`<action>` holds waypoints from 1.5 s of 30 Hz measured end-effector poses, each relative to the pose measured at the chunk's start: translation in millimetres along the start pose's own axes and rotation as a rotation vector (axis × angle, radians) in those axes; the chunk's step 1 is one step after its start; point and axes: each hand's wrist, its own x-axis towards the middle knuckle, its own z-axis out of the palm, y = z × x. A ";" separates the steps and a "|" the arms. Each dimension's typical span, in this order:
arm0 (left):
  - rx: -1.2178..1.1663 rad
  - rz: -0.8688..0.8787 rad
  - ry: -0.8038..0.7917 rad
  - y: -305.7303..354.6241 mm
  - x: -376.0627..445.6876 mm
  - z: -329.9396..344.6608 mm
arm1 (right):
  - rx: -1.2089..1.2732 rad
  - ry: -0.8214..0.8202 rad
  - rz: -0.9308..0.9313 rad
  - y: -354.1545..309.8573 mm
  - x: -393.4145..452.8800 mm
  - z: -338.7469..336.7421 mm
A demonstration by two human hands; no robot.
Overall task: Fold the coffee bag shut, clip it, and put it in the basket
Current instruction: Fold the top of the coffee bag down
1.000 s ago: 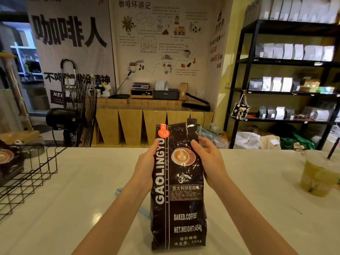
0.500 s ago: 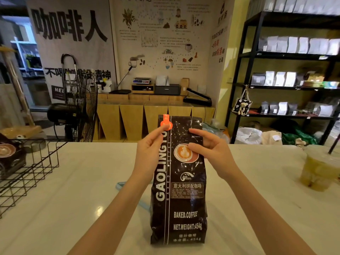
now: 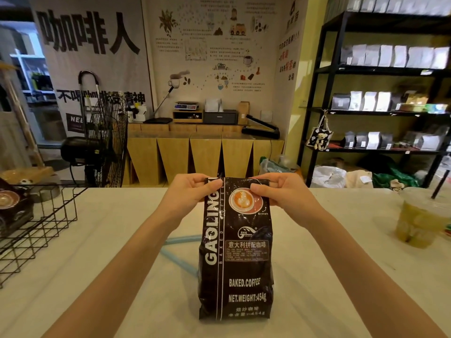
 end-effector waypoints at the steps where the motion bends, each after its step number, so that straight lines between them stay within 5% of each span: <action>1: 0.011 -0.012 -0.001 1.1 -0.4 0.1 | -0.013 0.002 0.019 -0.3 0.5 -0.7; 10: 0.058 -0.014 0.007 4.2 -5.1 2.2 | -0.316 0.108 -0.031 -0.2 -1.7 -3.1; 15: -0.044 0.000 -0.032 -0.8 -7.1 9.0 | -0.050 0.026 0.035 -1.4 -7.6 0.4; 45: -0.218 -0.114 -0.019 -2.5 -13.9 15.3 | 0.220 0.172 0.179 13.3 -16.3 29.8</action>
